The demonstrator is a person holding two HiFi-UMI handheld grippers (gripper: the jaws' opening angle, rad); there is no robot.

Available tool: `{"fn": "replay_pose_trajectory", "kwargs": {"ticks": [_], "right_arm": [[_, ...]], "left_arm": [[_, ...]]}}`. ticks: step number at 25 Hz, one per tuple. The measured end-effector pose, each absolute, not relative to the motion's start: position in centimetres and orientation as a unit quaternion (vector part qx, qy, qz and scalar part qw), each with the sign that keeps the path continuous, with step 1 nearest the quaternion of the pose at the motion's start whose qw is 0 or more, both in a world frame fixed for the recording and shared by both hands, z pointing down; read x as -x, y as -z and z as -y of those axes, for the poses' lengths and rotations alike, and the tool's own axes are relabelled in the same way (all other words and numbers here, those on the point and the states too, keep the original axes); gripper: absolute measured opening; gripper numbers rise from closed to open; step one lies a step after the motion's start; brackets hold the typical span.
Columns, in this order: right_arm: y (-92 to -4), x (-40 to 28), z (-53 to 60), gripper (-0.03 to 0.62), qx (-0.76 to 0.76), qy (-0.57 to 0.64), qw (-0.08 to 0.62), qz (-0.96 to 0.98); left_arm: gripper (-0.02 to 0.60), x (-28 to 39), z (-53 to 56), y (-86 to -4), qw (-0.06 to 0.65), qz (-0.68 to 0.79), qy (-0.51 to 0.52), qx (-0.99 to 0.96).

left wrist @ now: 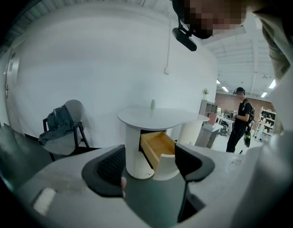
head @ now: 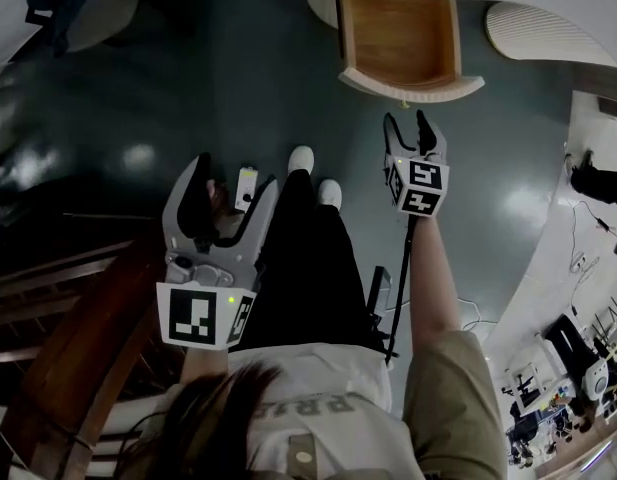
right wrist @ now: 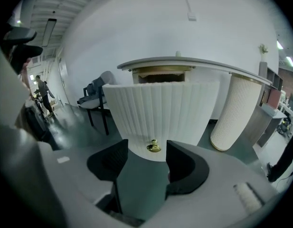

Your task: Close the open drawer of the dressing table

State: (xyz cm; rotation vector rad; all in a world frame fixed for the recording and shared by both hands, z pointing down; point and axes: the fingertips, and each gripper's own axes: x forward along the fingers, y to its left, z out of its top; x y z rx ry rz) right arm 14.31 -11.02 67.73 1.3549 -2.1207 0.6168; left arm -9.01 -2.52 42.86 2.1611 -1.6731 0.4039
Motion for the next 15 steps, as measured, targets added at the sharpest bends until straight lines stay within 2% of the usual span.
{"fn": "replay_pose_trajectory", "kwargs": {"ticks": [10, 13, 15], "right_arm": [[-70.4, -14.1, 12.0, 0.225, -0.511, -0.238, 0.285, 0.775], [-70.6, -14.2, 12.4, 0.182, -0.514, -0.234, 0.291, 0.772], [-70.6, -14.4, 12.6, 0.125, -0.519, -0.231, 0.295, 0.768]], "left_arm": [[0.345, 9.5, 2.5, -44.7, 0.200, 0.598, -0.146, -0.762], [0.344, 9.7, 2.6, -44.8, 0.201, 0.599, -0.146, -0.761], [0.344, 9.8, 2.8, -44.9, 0.201, 0.599, -0.146, -0.761]]}}
